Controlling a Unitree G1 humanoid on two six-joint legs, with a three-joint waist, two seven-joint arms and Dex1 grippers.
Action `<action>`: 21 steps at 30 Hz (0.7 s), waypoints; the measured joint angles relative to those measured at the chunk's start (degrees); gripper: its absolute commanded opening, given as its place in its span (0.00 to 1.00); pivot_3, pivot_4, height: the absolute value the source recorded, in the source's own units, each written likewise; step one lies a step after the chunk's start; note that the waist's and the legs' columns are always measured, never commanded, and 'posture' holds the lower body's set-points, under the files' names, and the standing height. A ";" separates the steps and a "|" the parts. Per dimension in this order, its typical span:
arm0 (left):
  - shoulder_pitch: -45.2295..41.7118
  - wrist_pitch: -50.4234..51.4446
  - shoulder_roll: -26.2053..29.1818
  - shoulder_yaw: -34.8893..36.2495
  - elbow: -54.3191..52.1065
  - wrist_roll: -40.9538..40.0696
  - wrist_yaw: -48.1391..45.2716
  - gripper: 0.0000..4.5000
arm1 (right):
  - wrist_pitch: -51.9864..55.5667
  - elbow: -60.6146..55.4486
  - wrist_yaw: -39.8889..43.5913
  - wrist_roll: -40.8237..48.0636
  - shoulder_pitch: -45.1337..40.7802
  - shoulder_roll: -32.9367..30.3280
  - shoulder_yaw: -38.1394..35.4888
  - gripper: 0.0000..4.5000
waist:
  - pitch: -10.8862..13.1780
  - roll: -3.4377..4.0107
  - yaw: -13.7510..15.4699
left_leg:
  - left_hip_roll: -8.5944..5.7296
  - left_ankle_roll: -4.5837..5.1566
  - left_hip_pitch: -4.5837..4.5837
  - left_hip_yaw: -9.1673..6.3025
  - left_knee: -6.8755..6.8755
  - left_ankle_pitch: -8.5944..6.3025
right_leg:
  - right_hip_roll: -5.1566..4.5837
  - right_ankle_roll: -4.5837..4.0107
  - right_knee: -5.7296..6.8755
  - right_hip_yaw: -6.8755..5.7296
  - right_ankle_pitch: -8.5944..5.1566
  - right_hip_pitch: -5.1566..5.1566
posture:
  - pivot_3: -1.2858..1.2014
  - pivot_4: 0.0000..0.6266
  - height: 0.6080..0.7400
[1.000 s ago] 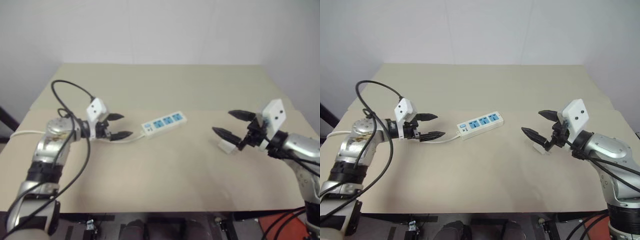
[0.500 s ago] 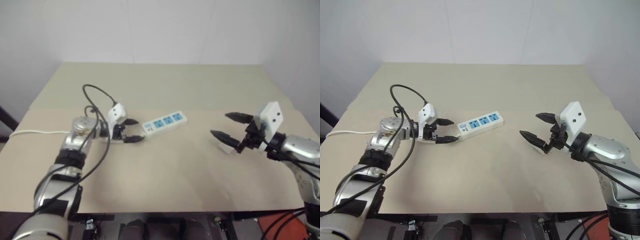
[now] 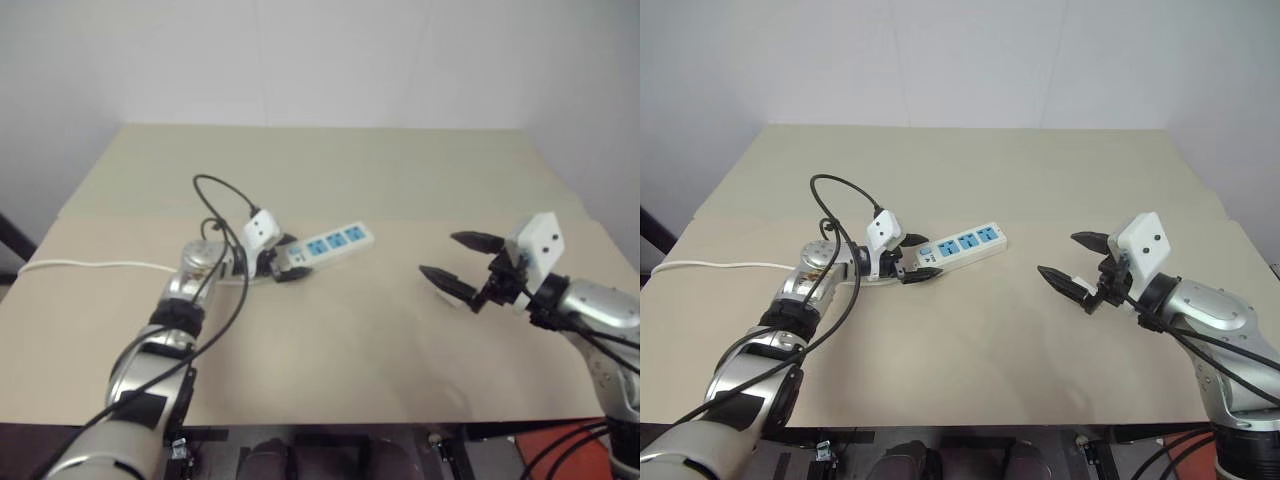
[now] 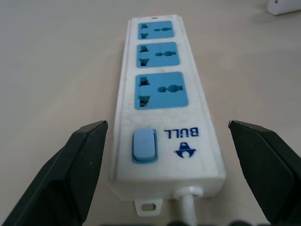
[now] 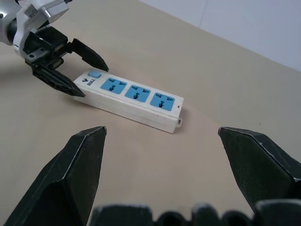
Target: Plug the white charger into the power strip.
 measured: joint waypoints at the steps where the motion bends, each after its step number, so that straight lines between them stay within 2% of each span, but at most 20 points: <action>1: 0.05 -0.38 -0.10 0.36 0.41 0.03 0.59 0.99 | 0.00 -0.01 -0.08 0.04 0.04 0.00 -0.14 1.00 | 0.00 0.00 0.00 | 0.00 0.00 0.00 0.00 0.00 0.00 | 0.00 0.00 0.00 0.00 0.00 0.00 | 0.52 0.24 1.00; 21: 1.27 -6.29 -3.99 4.66 7.25 -0.03 1.47 0.99 | 0.01 -2.56 -0.85 1.07 1.26 -0.01 -2.57 1.00 | 0.00 -0.01 0.07 | 0.00 0.01 0.01 0.00 0.05 -0.01 | 0.00 0.00 0.01 -0.01 0.03 0.02 | 0.52 0.24 1.00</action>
